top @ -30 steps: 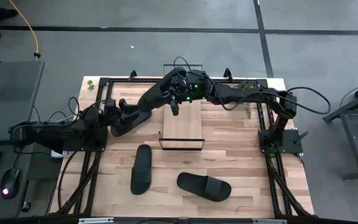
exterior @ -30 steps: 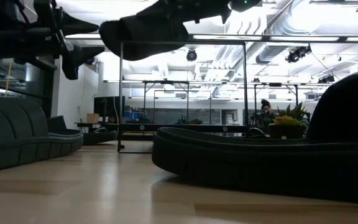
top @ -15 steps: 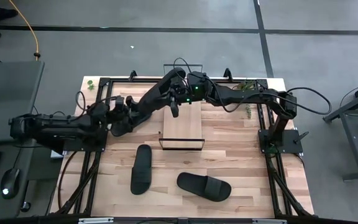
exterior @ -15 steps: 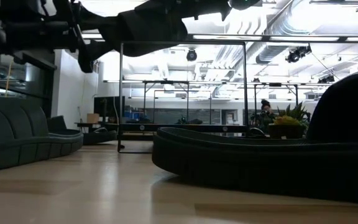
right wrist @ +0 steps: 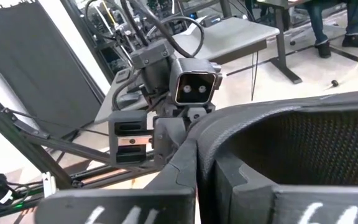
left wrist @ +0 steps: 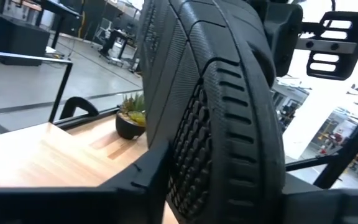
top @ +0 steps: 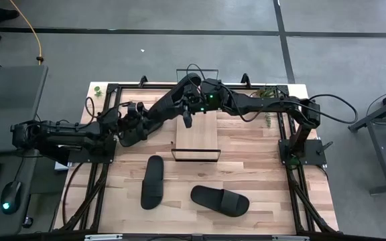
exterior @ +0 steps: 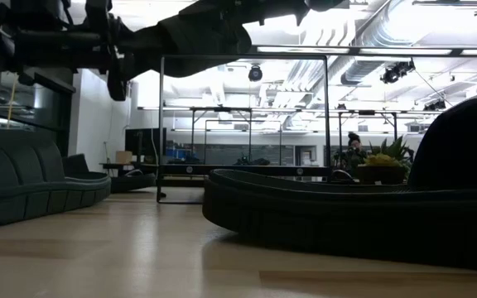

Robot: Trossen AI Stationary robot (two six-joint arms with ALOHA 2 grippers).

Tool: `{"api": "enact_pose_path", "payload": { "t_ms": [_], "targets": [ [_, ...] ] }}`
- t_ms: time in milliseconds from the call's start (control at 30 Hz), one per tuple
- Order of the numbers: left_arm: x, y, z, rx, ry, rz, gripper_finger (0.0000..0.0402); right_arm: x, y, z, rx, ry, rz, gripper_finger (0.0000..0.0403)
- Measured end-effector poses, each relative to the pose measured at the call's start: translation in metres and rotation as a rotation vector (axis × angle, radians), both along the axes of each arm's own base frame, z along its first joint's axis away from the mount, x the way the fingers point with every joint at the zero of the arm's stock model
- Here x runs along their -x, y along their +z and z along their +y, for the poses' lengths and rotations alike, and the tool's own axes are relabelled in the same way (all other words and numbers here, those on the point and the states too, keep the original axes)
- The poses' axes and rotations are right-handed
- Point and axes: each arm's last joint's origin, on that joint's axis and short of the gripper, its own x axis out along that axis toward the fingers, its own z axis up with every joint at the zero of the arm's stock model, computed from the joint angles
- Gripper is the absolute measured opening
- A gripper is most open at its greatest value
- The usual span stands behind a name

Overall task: Pick and place slides into the shelf
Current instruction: Put the top right black slipper on the shelf

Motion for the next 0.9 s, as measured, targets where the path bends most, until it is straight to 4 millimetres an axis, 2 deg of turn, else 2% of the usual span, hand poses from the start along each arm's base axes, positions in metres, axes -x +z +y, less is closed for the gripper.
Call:
{"api": "enact_pose_path", "payload": {
  "t_ms": [300,467,767,900],
  "targets": [
    [0.000,-0.002,0.001,0.004,0.028,0.024,0.0028,0.000,-0.002,0.000,0.019,0.002,0.015,0.0000],
    [0.000,-0.002,0.001,0.004,0.021,0.025,0.0028,0.001,-0.002,0.001,0.019,0.020,0.021,0.0000],
    [-0.001,0.000,0.000,0.007,-0.009,0.017,0.0028,0.011,0.011,0.005,0.056,0.081,0.016,0.0000],
    [0.000,0.000,-0.001,0.036,-0.027,0.006,0.0028,0.014,0.019,0.006,0.080,0.136,0.009,0.0023]
  ]
}}
